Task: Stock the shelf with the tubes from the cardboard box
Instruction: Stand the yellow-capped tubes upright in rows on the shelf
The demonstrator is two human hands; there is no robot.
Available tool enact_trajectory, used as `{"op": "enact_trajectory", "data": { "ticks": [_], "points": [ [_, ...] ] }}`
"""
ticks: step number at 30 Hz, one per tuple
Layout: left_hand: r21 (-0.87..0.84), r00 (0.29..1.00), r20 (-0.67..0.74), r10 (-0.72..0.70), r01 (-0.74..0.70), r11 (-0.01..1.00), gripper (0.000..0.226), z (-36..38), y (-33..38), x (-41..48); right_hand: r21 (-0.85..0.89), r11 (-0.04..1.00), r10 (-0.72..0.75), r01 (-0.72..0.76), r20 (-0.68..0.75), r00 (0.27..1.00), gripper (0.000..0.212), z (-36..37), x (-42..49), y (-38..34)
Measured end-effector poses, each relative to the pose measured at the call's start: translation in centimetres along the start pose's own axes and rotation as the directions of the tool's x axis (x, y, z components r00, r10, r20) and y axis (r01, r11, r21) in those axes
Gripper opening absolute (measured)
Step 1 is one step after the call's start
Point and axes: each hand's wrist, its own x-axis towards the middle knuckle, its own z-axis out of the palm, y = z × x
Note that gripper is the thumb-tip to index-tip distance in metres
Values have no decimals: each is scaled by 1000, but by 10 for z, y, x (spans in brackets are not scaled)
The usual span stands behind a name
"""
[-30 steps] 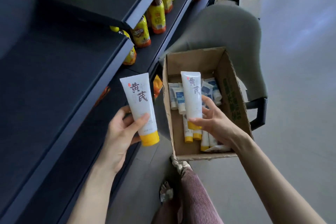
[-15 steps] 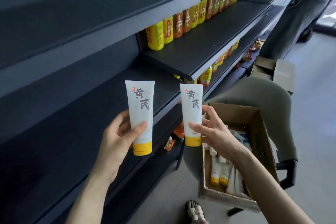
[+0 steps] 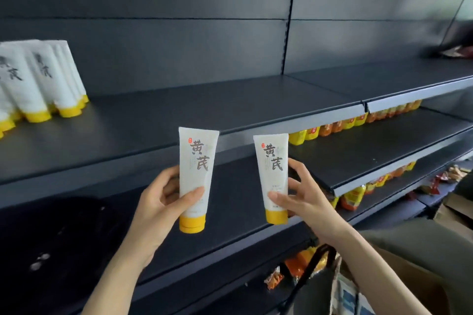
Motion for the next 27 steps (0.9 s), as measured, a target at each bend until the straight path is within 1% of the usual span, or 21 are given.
{"op": "enact_trajectory", "data": {
  "ticks": [5, 10, 12, 15, 16, 18, 21, 22, 23, 25, 26, 27],
  "points": [
    [25, 986, -159, 42, -39, 999, 48, -9, 17, -11, 2, 999, -38, 37, 80, 996, 62, -3, 11, -14],
    [16, 942, -321, 95, -95, 995, 48, -19, 32, -25, 7, 999, -52, 52, 135, 989, 58, -1, 24, -26],
    [0, 918, -377, 125, -136, 991, 59, -28, 38, -30, 22, 998, -61, 58, 156, 986, 57, 4, 30, -33],
    [6, 872, -461, 166, -183, 983, 83, -47, 49, -38, 52, 996, -79, 71, 175, 981, 58, 19, 41, -43],
    [9, 854, -488, 180, -202, 979, 84, -55, 53, -41, 66, 995, -84, 74, 177, 980, 59, 26, 45, -46],
    [27, 821, -531, 208, -229, 973, 78, -74, 60, -45, 101, 991, -102, 84, 184, 978, 58, 43, 54, -53],
    [30, 782, -583, 220, -250, 968, 50, -110, 68, -47, 149, 983, -136, 109, 190, 972, 52, 75, 66, -64],
    [33, 773, -592, 229, -261, 965, 47, -123, 72, -48, 163, 979, -149, 118, 190, 970, 53, 87, 69, -69],
    [40, 770, -590, 243, -272, 961, 51, -136, 76, -49, 175, 976, -161, 128, 189, 969, 53, 101, 72, -73],
    [78, 761, -587, 276, -286, 955, 75, -163, 86, -53, 198, 969, -184, 146, 186, 965, 53, 131, 78, -82],
    [91, 756, -593, 276, -278, 956, 79, -176, 91, -54, 207, 966, -193, 154, 186, 963, 53, 146, 81, -86],
    [90, 751, -600, 274, -277, 957, 69, -191, 95, -55, 215, 964, -200, 158, 188, 962, 53, 161, 83, -90]
  ]
}}
